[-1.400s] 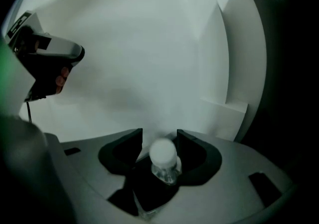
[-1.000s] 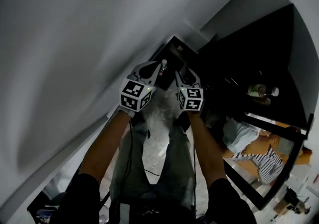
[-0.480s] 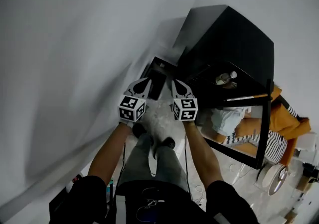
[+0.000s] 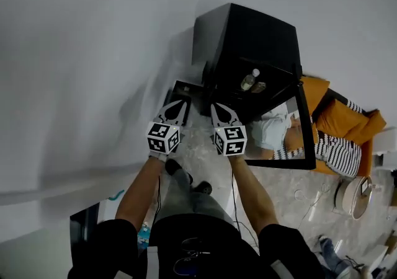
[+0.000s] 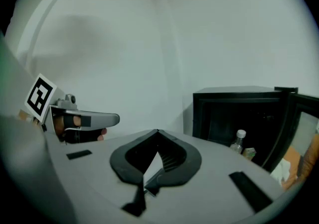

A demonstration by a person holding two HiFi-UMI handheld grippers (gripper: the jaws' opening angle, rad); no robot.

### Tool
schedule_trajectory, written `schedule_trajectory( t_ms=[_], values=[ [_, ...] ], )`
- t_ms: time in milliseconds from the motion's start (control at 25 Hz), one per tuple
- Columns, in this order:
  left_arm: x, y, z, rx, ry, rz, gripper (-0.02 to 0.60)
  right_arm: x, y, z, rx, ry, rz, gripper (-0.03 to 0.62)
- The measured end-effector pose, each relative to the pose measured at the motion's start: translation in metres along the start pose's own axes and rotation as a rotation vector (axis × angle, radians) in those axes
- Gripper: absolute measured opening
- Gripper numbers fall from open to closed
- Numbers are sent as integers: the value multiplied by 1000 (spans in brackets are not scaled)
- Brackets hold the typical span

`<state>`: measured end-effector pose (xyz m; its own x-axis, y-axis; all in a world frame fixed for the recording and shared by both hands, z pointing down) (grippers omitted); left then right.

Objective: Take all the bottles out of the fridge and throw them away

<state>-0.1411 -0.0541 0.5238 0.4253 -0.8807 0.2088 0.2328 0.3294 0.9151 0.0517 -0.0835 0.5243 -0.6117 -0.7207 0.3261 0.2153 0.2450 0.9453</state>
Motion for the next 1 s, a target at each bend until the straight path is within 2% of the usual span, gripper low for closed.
schedule_trajectory(
  t_ms=[200, 400, 720, 1000],
  values=[
    [-7, -3, -62, 26, 43, 17, -2, -81, 0, -19, 23, 73, -16, 8],
    [0, -6, -112, 64, 101, 26, -2, -139, 9, -44, 60, 141, -31, 8],
    [10, 1, -170, 99, 170, 44, -2, -202, 19, -73, 76, 218, -55, 8],
    [15, 17, -199, 120, 211, 55, -2, -234, 43, -87, 96, 259, -56, 8]
  ],
)
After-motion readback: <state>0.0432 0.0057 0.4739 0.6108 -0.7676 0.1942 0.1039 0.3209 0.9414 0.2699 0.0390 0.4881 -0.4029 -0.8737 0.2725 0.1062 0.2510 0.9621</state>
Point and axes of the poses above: the fingertips, and each gripper's own axes: x forward along the fingers, z to its left, y out of its underside, the point moved 9 cm from there along -x, backward along the fingers, and after that the axes turned 7 degrees about -x, right-handed, at the moved point
